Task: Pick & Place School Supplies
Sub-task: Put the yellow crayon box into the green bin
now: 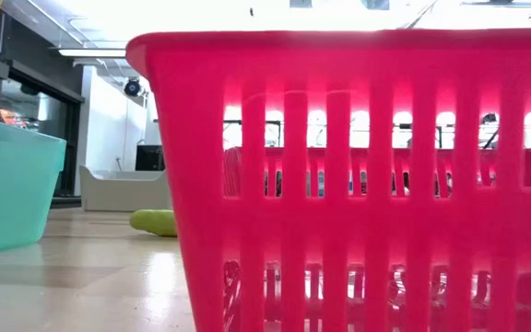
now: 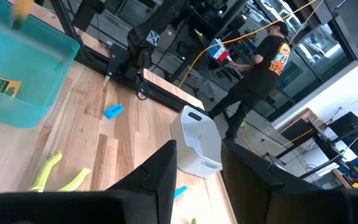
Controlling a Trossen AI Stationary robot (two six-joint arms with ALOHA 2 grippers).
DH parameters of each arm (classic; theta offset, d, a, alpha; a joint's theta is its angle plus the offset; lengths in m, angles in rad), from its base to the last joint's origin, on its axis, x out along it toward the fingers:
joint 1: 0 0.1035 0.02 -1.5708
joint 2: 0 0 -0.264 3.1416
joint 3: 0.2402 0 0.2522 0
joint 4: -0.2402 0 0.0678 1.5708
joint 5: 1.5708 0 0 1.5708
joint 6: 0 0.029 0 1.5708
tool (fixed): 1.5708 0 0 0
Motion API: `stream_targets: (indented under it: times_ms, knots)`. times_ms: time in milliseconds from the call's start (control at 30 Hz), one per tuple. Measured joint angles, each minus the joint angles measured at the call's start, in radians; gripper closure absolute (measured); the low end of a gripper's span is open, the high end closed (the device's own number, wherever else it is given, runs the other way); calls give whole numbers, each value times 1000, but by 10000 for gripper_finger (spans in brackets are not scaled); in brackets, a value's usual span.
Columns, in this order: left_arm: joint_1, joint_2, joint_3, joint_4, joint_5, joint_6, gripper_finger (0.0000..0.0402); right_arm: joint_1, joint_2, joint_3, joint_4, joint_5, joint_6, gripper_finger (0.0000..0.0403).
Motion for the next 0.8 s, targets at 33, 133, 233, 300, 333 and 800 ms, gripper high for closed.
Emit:
stream_targets:
  times_ms: [33,133,233,300,333,800]
  knots:
    - [19,-5,0,-23,55,-1,374,0,0,0,0,0,0,285]
    - [47,-46,0,-98,126,-9,374,0,0,0,0,0,1,285]
    - [49,-119,0,-257,159,-80,374,0,0,0,0,0,2,285]
    - [52,-177,0,-391,192,-160,374,0,0,0,0,0,2,285]
    - [57,-207,0,-461,213,-202,374,0,0,0,0,0,2,285]
    - [121,-390,0,-1051,768,-506,374,0,0,0,0,0,54,285]
